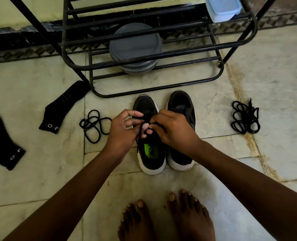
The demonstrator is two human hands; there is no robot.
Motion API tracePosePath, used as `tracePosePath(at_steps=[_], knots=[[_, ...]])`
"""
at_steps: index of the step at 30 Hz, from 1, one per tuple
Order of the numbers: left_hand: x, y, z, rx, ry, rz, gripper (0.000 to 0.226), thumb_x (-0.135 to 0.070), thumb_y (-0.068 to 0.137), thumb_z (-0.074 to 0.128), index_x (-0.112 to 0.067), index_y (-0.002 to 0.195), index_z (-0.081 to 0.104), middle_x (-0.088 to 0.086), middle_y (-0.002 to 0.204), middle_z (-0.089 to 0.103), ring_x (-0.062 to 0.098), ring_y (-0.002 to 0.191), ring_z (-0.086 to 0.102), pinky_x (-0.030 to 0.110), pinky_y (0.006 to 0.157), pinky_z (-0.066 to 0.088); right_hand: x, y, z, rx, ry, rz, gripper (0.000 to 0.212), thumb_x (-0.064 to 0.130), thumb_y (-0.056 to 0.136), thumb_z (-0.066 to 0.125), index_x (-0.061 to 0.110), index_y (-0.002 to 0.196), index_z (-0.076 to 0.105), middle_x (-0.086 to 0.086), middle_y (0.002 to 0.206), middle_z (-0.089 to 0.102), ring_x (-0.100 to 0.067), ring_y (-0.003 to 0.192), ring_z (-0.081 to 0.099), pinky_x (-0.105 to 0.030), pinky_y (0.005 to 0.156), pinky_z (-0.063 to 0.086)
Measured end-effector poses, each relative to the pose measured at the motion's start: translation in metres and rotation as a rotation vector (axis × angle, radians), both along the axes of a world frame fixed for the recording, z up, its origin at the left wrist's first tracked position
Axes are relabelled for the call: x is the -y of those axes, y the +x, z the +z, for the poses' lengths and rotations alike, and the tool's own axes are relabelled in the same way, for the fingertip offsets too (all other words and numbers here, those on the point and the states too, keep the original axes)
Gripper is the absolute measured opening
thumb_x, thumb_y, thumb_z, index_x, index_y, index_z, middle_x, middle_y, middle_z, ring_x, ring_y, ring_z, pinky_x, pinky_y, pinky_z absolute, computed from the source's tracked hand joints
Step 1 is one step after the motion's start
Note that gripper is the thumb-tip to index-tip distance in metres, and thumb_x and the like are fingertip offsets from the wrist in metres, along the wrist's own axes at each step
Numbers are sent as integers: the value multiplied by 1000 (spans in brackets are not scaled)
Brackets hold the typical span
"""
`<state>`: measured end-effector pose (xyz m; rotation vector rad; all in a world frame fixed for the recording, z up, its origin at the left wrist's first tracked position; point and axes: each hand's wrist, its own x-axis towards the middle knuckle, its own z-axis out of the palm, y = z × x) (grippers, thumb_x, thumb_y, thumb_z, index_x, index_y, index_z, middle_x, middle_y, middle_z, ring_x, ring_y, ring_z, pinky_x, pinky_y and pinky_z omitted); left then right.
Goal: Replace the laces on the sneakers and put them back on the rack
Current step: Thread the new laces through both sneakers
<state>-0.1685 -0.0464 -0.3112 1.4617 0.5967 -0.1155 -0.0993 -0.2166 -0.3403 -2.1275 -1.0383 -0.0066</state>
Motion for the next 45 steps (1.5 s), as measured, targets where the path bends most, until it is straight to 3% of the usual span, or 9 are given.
tracePosePath(at_steps=[4,11,16,22,26,29,33,41,45], knots=[[-1,0,0,-52,-85,31,37,3,86,75,-2,120,59,17,91,77,30,82,77,25,66,60,0,-3,0,17,-7,34,9,8,95,66,2,100,70,-11,91,62,-25,72,61,-39,63,52],[-6,1,6,-156,-163,46,45,5,83,77,-1,123,57,21,92,77,33,84,78,25,66,61,1,-3,-1,18,-43,72,11,9,97,63,2,102,69,-11,94,61,-26,70,60,-43,59,53],[-8,-1,7,-43,197,74,45,1,81,81,-11,115,55,9,81,78,22,77,78,33,72,64,1,-5,4,-45,-29,-20,12,15,95,66,7,102,71,-6,93,66,-23,74,63,-41,63,55],[-15,-14,3,57,485,112,39,-2,81,82,-12,109,56,0,79,76,6,78,75,13,71,55,17,-14,4,-113,-127,-189,16,19,91,62,12,92,76,-1,83,66,-23,77,61,-44,64,54],[-14,-28,-7,16,356,190,30,2,83,78,-14,102,61,0,78,76,11,81,75,22,77,58,22,-19,8,-134,-202,-306,12,19,91,62,21,85,72,5,83,62,-21,85,56,-42,74,49],[-15,-34,-15,-23,261,212,25,3,86,75,-18,97,66,-2,79,76,13,84,75,34,82,60,23,-21,9,-174,-252,-374,13,22,90,62,25,86,74,7,90,59,-21,97,53,-38,80,32],[-19,-32,-19,-61,198,245,23,6,85,74,-15,96,72,1,83,77,16,87,75,28,79,62,27,-15,11,-289,-300,-439,15,15,89,71,28,85,76,11,97,56,-11,102,46,-35,80,20],[-17,-30,-24,-196,-323,414,19,2,94,63,-10,108,70,0,83,75,10,79,69,20,77,55,30,-12,16,-413,-298,-466,23,15,91,69,35,79,70,14,92,53,-4,93,44,-37,84,27],[-16,-35,-27,-193,-402,461,19,1,95,61,-12,107,70,0,81,74,8,76,70,17,69,57,32,-12,18,-431,-306,-465,24,16,93,69,35,78,68,13,94,53,-7,93,47,-36,84,26]])
